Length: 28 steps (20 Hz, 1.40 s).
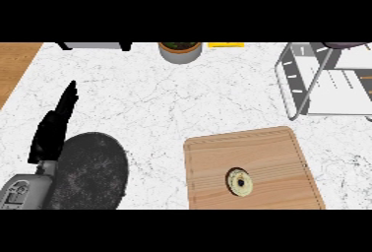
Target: Pick the eggplant from the cutting board and place it in the tiered basket
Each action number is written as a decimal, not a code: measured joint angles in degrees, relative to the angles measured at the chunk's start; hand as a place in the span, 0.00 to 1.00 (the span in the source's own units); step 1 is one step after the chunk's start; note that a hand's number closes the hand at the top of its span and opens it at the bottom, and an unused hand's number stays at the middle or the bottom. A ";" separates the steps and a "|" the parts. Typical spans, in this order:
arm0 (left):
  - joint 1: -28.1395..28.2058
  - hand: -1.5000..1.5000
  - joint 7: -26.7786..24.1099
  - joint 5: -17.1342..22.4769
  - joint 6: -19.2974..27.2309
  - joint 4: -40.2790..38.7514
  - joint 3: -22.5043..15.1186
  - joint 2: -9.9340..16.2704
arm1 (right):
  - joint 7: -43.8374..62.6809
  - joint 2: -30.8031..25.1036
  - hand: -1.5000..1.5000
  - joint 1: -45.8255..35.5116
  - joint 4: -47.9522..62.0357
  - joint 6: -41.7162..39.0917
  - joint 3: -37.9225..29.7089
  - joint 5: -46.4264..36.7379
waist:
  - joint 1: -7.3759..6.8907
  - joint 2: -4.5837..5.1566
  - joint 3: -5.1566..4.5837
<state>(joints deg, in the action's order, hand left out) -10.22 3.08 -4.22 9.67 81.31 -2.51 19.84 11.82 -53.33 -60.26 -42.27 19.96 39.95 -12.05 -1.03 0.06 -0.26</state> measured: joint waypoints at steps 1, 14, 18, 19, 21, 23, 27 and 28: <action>-0.34 0.50 0.91 -0.14 -0.06 0.59 -0.09 -0.01 | -1.78 0.45 1.00 0.47 1.41 -0.38 -0.99 0.47 | -0.01 -0.04 -0.01; 1.45 0.50 0.42 -0.58 -1.35 2.14 0.60 -0.36 | -12.79 6.52 0.00 2.20 18.74 -10.28 -12.12 6.58 | -0.27 0.05 0.12; 0.58 0.50 -0.18 -1.28 -1.13 0.74 0.88 -1.01 | -17.45 7.60 0.00 1.86 22.03 -9.97 -16.69 8.65 | -0.23 0.25 0.20; 0.30 0.50 0.48 -1.35 -1.14 0.99 0.81 -1.18 | -18.39 7.64 0.00 1.46 22.72 -9.89 -17.90 9.28 | -0.29 0.30 0.22; -0.53 0.50 1.34 -1.14 -1.59 0.76 1.53 -0.79 | -20.29 7.91 0.00 1.81 23.19 -8.87 -20.12 10.37 | -0.08 0.25 0.23; 0.02 0.50 0.77 -0.81 -2.18 0.80 2.25 -0.38 | -21.85 8.09 0.00 1.88 23.32 -7.51 -22.22 11.35 | 0.00 0.21 0.25; 0.75 0.50 0.87 -1.78 -1.62 1.54 1.66 -1.59 | -22.35 6.11 0.00 0.87 23.19 -6.92 -25.77 12.62 | 0.25 0.12 0.27; 0.82 0.50 1.00 -2.09 -1.40 1.69 1.46 -1.96 | -22.31 5.49 0.00 0.77 23.37 -6.80 -26.64 12.91 | 0.28 0.12 0.27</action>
<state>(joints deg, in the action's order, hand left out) -9.41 4.08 -6.31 8.27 82.99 -1.05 17.87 -10.49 -47.84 -59.49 -18.90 13.15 13.31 0.86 -0.76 0.18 0.01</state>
